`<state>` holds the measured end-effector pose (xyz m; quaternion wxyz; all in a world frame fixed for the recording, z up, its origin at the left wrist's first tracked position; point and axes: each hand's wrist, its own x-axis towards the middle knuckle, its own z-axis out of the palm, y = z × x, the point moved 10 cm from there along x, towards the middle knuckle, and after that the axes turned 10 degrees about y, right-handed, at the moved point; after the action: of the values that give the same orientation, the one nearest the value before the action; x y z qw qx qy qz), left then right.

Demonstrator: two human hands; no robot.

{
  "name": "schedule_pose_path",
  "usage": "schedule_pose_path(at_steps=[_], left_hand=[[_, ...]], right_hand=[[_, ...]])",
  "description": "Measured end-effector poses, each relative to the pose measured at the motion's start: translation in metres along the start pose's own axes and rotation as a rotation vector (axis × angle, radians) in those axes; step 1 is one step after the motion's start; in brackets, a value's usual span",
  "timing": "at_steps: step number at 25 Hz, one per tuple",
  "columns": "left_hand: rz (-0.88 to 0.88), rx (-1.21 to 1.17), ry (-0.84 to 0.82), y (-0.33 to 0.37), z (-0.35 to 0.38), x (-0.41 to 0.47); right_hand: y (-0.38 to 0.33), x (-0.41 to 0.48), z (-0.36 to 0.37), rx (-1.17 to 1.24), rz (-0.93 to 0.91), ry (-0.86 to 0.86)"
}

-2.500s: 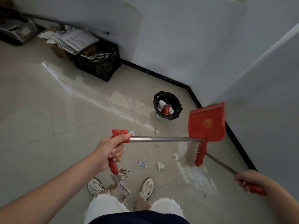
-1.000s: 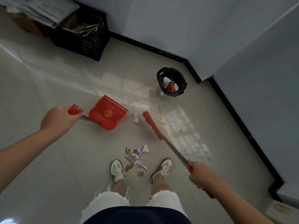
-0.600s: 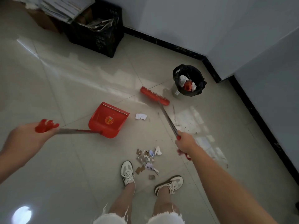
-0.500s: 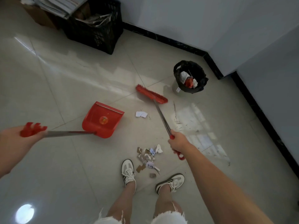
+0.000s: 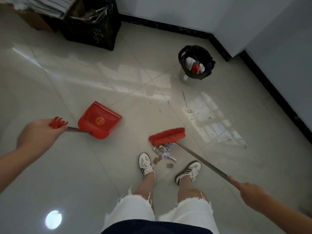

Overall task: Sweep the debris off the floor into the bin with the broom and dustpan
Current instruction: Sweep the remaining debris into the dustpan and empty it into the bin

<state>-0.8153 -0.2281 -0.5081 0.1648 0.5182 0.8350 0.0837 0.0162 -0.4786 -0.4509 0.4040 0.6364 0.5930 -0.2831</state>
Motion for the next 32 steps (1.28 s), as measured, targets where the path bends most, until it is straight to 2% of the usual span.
schedule_pose_path(at_steps=[1,3,5,9,13,18,23,27,30,32], left_hand=[[0.032,0.030,-0.061,0.063,-0.022,-0.031],[0.057,0.069,-0.078,0.156,-0.057,-0.072],[0.134,0.148,-0.127,0.215,-0.064,-0.099],[0.352,0.230,-0.198,0.303,-0.064,-0.133],[0.562,0.283,-0.217,0.378,-0.065,-0.166],[0.789,0.345,-0.215,0.443,-0.061,-0.205],[0.976,0.416,-0.266,0.493,-0.042,-0.223],[1.199,0.538,-0.305,0.530,-0.005,-0.212],[1.347,0.622,-0.444,0.556,0.026,-0.185],[1.440,0.651,-0.488,0.573,0.037,-0.169]], right_hand=[[0.002,-0.016,0.013,0.019,0.020,-0.019],[0.007,-0.042,0.026,0.130,0.084,0.004],[0.006,-0.067,0.037,0.274,0.137,0.058],[-0.011,-0.127,0.062,0.618,0.239,0.074],[0.005,-0.147,0.093,0.959,0.433,0.097],[0.020,-0.176,0.176,1.224,0.649,0.157],[-0.043,-0.243,0.248,1.549,0.903,0.093],[-0.106,-0.243,0.267,1.822,1.158,-0.049],[-0.164,-0.229,0.252,2.011,1.331,-0.215],[-0.214,-0.213,0.231,2.219,1.460,-0.282]])
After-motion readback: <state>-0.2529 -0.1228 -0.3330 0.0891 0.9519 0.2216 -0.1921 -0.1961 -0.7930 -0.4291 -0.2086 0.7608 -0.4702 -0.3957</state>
